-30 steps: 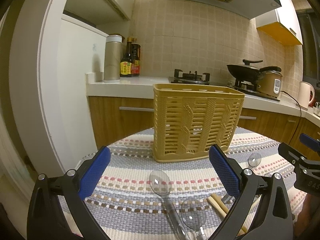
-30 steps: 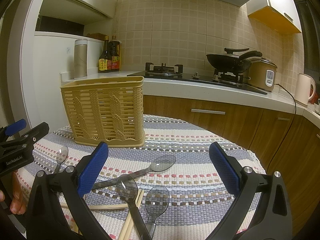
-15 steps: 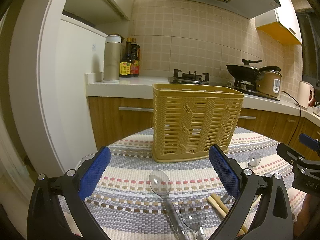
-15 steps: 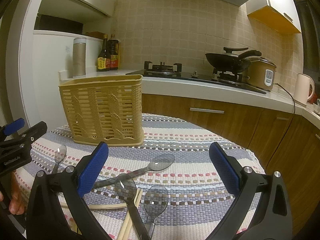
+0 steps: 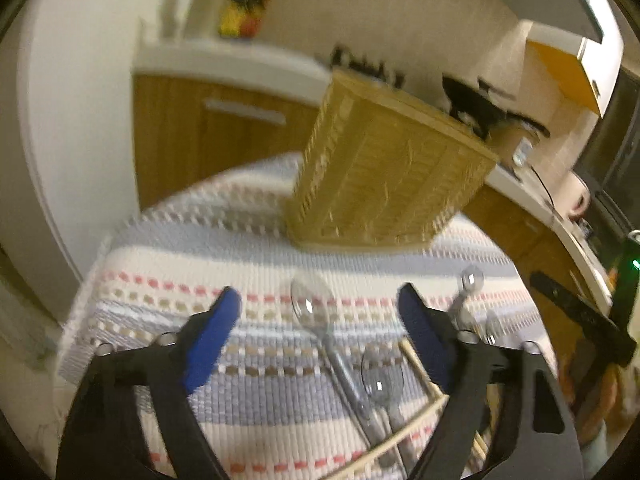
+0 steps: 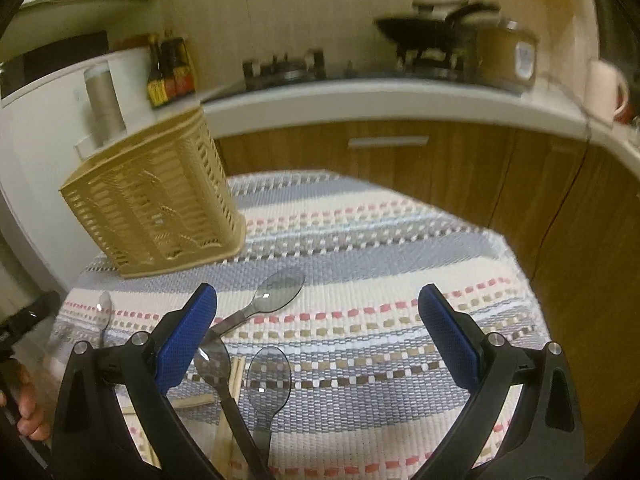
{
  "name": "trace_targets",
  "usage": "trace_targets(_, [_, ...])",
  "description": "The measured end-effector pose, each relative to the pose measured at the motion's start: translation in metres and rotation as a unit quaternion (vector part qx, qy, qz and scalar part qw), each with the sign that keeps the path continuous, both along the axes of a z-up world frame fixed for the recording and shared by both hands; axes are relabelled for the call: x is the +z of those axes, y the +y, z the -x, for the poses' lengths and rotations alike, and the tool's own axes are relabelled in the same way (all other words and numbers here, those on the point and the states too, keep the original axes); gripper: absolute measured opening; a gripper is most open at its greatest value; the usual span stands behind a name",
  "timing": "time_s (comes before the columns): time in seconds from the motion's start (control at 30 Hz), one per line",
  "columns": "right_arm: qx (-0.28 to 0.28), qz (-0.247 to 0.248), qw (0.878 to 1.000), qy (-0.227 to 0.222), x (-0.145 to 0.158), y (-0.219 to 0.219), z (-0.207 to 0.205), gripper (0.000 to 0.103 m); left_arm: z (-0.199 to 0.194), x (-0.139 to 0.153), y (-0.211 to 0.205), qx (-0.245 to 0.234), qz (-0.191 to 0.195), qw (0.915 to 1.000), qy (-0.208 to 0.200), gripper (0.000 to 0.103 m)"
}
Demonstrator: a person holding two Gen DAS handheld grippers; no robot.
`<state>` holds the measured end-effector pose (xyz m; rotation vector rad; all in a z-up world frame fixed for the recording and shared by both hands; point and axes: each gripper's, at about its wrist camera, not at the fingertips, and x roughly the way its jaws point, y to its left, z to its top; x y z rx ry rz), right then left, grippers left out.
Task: Organize utensils
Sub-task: 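Lower the left tool toward a clear spoon while the right tool lowers toward another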
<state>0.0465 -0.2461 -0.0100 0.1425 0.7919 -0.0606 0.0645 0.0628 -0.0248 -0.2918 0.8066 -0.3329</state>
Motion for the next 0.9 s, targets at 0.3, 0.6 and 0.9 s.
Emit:
trace_targets(0.3, [0.011,-0.134,0.975,0.174,-0.027,-0.031,-0.057,0.084,-0.051,-0.024,-0.023,-0.015,-0.032,0.995,0.094,0.062])
trace_targets(0.6, [0.023,-0.147,0.958,0.244,-0.037,-0.015,-0.089,0.072,-0.075,-0.032,-0.045,-0.015,-0.092,0.9877,0.126,0.056])
trace_targets(0.9, [0.012,-0.054,0.961,0.272,-0.032,0.026,-0.111,0.059,-0.078,-0.033,-0.067,-0.025,-0.164,0.9807,0.104,0.048])
